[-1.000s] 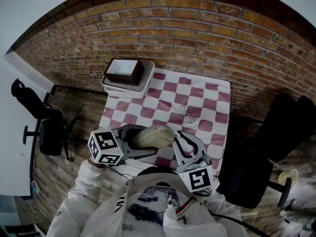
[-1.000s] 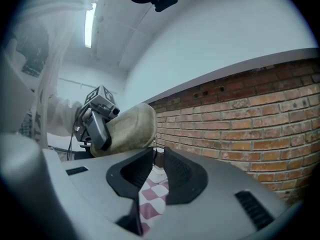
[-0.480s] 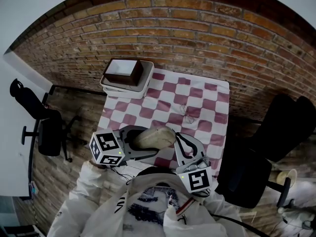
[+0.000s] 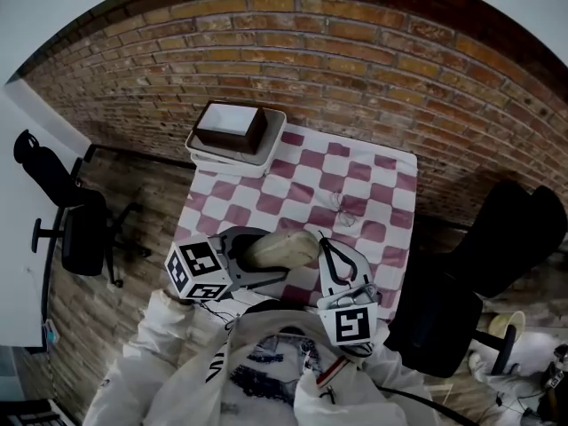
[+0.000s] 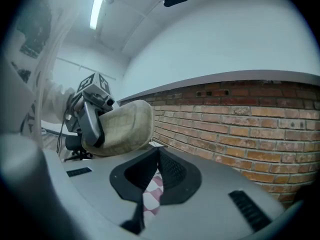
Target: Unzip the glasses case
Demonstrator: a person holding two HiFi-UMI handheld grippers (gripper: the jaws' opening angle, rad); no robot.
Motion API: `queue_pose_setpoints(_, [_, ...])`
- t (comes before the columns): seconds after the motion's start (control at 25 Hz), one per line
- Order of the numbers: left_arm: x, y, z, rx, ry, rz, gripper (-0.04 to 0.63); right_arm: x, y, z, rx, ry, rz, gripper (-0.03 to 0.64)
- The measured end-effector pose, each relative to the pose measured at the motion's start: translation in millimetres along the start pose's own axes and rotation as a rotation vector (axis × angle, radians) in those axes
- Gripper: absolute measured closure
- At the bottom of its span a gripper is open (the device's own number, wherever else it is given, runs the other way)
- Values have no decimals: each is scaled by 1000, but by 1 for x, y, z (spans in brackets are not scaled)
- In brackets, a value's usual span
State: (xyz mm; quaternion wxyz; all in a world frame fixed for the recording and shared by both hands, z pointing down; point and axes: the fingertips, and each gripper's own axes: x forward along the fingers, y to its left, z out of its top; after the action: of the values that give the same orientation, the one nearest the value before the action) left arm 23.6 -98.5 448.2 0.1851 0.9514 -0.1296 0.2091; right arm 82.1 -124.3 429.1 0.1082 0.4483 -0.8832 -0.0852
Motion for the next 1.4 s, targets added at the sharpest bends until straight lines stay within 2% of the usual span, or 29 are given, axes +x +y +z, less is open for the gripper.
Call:
queue_pose_setpoints(0.28, [-15, 14, -9, -16, 12, -18, 302, 19, 7, 6, -60, 55, -84, 601])
queue_pose_setpoints(0.68, [-40, 27, -23, 16, 53, -65, 302, 35, 28, 14, -153, 140, -171, 601])
queue_pose_setpoints(1.0, [-54, 28, -46, 17, 81, -115, 303, 37, 52, 11, -214, 167, -264, 601])
queue_pose_setpoints(1.4, [-70, 28, -61, 89, 126, -116, 304, 38, 71, 20, -338, 203, -286, 601])
